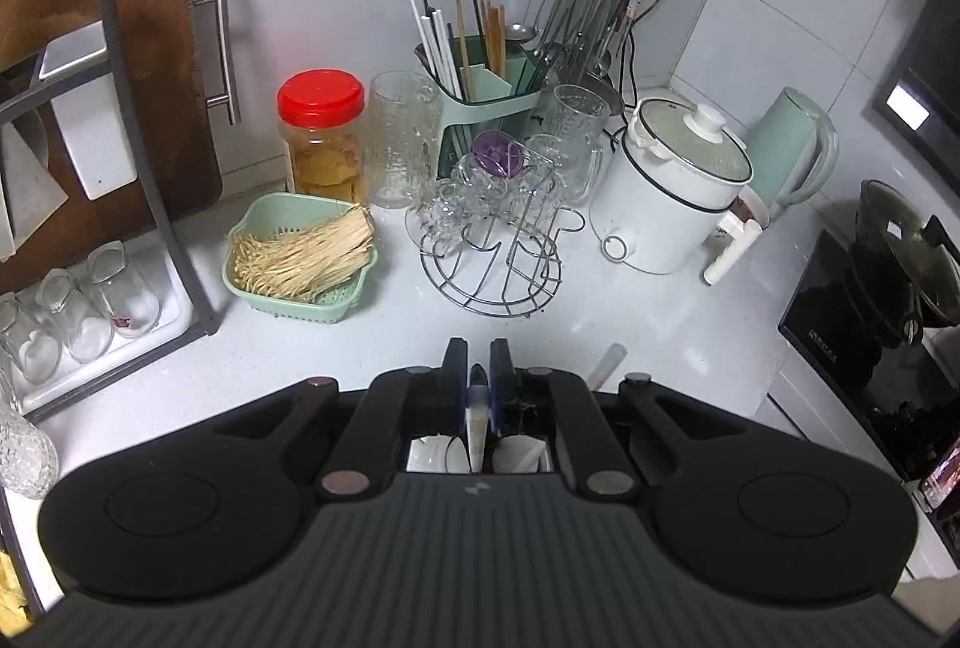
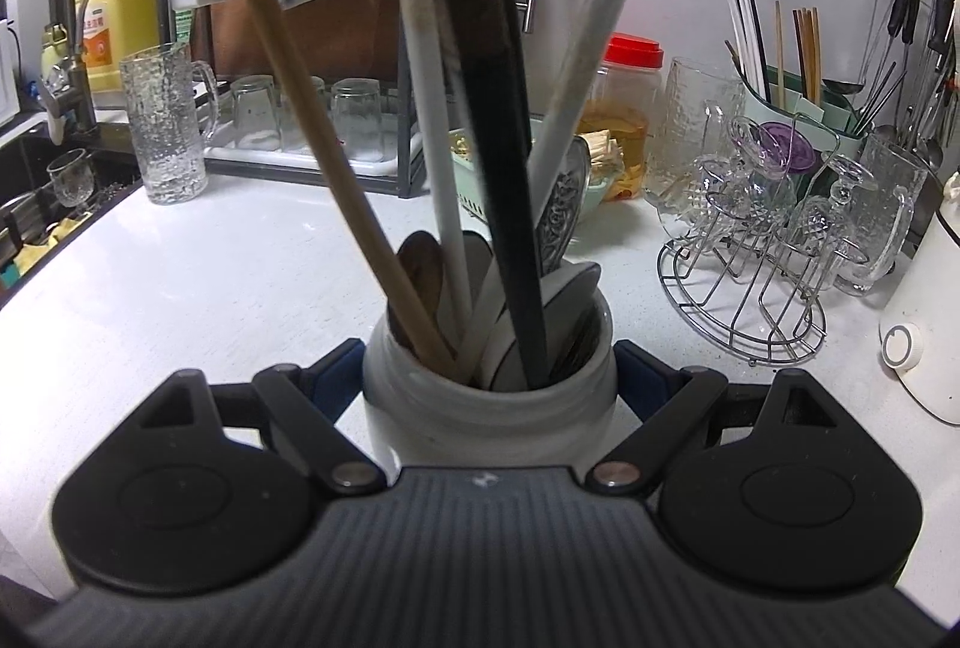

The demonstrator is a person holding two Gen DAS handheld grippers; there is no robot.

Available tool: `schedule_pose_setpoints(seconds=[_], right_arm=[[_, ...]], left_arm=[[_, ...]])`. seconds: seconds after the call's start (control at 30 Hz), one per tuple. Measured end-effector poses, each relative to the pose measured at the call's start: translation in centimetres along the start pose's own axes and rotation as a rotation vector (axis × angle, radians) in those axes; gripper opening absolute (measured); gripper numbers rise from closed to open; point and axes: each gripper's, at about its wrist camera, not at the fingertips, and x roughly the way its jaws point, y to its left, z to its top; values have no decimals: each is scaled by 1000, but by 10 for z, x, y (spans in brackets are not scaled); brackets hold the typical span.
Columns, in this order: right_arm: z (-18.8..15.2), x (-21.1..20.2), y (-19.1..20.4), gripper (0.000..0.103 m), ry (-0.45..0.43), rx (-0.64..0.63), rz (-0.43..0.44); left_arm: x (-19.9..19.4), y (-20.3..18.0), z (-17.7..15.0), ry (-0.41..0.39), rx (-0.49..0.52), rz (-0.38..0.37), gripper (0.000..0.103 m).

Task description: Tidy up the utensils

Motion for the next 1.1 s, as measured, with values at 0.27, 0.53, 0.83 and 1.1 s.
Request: schedule_pose_setpoints(seconds=[0.27,0.53,0.83,1.1], right_arm=[[5,2,-3,89,35,-5,4],[13,-1,-5,103,59,-17,30],[34,-29,-13,103,44,-8,59],[47,-76,-34,103,2,12,128]], left_arm=[[-9,17,-2,-36,-45,47,63],[-28,44,-2,-98,-109,155,84],[-60,51,-17,-150,-174,276,90],[-94,20,-46,-190,-272,364,94]])
